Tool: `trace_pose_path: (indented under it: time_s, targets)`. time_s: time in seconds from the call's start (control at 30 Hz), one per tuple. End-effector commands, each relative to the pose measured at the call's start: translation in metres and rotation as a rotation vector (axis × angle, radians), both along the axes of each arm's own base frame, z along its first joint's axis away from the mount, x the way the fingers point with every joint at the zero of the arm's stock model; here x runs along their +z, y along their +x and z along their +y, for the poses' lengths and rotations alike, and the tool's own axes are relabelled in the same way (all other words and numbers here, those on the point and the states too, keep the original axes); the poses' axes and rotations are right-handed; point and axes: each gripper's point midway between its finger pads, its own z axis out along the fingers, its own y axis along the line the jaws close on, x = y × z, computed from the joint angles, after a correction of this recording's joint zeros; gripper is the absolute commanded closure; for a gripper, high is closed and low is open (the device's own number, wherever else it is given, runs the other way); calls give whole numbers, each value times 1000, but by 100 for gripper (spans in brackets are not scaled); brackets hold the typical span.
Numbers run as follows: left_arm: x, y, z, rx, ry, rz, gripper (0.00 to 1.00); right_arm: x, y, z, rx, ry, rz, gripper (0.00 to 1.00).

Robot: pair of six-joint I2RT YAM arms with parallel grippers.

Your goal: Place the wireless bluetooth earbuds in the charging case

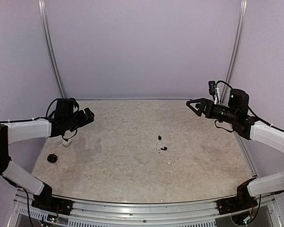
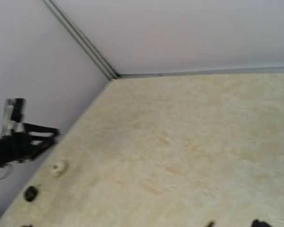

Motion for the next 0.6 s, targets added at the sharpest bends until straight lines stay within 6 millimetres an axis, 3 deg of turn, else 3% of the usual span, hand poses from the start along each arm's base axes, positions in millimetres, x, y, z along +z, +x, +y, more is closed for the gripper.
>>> trace_pose_path:
  time_s: [0.0, 0.13, 0.27, 0.57]
  targets:
    - [-3, -13, 36, 105, 98, 60, 1, -42, 14, -17, -105, -98, 86, 0]
    - [-16, -34, 74, 196, 172, 124, 1, -63, 9, -11, -43, -203, 77, 1]
    - [-20, -48, 104, 286, 221, 157, 1, -71, 0, -1, 48, -234, 80, 0]
    - [-48, -52, 131, 375, 249, 202, 1, -66, -16, 21, 222, -164, 47, 1]
